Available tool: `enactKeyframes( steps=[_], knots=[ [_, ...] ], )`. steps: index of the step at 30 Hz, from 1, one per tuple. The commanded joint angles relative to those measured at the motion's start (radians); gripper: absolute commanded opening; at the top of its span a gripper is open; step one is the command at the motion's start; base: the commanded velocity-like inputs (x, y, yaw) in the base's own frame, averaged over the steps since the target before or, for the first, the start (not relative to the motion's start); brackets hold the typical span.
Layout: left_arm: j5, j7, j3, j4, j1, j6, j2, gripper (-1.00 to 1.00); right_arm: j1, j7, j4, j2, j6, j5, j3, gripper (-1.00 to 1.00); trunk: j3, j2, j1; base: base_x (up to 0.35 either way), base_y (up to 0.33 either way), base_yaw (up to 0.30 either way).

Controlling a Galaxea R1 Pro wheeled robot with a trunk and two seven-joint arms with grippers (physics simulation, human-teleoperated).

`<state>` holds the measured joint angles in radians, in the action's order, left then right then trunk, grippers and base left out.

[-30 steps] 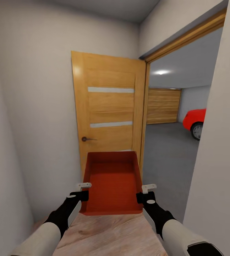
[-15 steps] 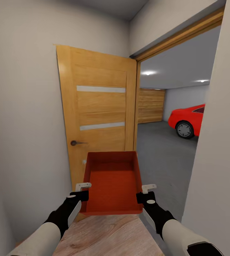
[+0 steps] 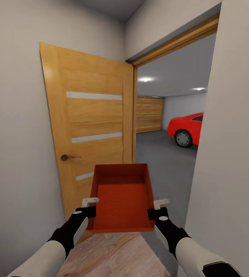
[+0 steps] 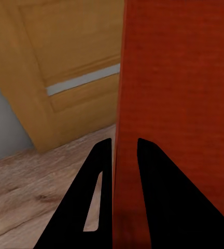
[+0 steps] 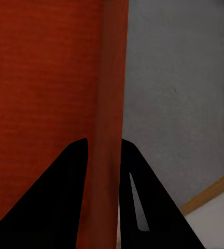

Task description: Move the two storage containers from the living room to the garage. In the garage, place one container on the floor and stack the other container on top of it (either order is fine).

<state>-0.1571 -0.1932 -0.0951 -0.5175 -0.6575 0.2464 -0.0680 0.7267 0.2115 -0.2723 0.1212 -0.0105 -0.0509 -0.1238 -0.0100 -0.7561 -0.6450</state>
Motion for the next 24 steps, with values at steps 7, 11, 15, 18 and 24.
enactKeyframes(
  steps=[7, 11, 15, 18, 24],
  knots=[
    [0.014, -0.015, 0.018, -0.033, -0.001, -0.006, 0.002, -1.00, 0.000, 0.016, 0.004, -0.002, 0.000, -0.003, 0.013, -1.00, -0.001, -0.001, -0.001, 0.192, 0.245, -0.245],
    [0.014, -0.015, 0.018, -0.033, -0.001, -0.006, 0.002, -1.00, 0.000, 0.016, 0.004, -0.002, 0.000, -0.003, 0.013, -1.00, -0.001, -0.001, -0.001, 0.200, 0.259, -0.245],
    [0.014, -0.015, 0.018, -0.033, -0.001, -0.006, 0.002, -1.00, 0.000, 0.016, 0.004, -0.002, 0.000, -0.003, 0.013, -1.00, -0.001, -0.001, -0.001, 0.201, 0.260, -0.245],
    [0.014, -0.015, 0.018, -0.033, -0.001, -0.006, 0.002, -1.00, 0.000, 0.016, 0.004, -0.001, -0.001, -0.003, 0.013, -1.00, -0.001, -0.001, -0.001, 0.201, 0.260, -0.245],
    [0.014, -0.015, 0.018, -0.033, -0.001, -0.006, 0.002, -1.00, 0.000, 0.016, 0.004, -0.001, 0.000, -0.003, 0.013, -1.00, -0.001, -0.001, -0.001, 0.201, 0.260, -0.245]
  ],
)
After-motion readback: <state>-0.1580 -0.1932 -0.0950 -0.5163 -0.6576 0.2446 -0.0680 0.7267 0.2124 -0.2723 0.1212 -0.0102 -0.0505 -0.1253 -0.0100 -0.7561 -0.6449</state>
